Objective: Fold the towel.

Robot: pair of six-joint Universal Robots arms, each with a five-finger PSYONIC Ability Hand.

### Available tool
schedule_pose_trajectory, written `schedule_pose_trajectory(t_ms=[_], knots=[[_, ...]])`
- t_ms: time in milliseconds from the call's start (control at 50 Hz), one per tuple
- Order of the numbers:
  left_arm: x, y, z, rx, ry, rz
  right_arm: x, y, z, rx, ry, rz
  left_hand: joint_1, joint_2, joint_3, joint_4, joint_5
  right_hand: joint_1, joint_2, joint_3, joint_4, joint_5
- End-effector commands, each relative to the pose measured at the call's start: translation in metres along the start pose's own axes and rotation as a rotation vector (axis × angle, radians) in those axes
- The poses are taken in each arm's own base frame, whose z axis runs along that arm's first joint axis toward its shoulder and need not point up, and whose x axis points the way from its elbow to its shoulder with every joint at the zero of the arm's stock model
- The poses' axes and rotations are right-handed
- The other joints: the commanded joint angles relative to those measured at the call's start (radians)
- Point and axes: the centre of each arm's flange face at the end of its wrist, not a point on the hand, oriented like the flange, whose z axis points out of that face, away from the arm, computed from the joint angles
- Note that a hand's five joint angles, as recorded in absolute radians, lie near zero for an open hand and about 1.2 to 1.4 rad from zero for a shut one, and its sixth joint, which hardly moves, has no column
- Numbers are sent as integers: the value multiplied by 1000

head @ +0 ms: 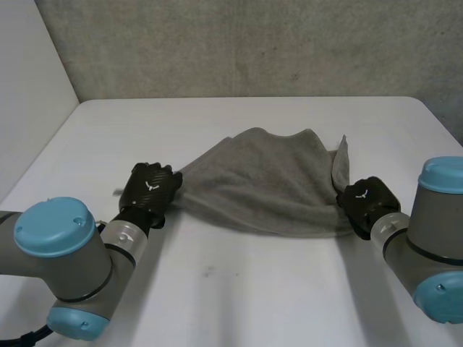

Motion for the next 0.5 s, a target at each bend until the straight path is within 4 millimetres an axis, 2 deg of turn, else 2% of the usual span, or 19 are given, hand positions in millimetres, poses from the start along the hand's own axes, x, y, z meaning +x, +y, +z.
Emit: schedule_pose_trajectory(t_ms=[20, 180, 400, 500], knots=[[-11, 7, 1, -29, -26, -10, 4, -1, 3, 40, -9, 62, 32, 34, 34, 34, 35, 453, 214, 206, 196, 222], [-34, 8, 4, -42, -74, -35, 3, 1, 4, 41, -20, 84, 44, 46, 46, 46, 47, 453, 214, 206, 196, 222], [-25, 13, -3, -92, 63, -124, -2, 3, 3, 39, -41, 86, 44, 46, 46, 46, 47, 453, 214, 206, 196, 222], [-25, 18, -1, -112, 72, -130, -2, 3, 4, 37, -42, 86, 73, 75, 75, 75, 76, 453, 214, 206, 196, 222]])
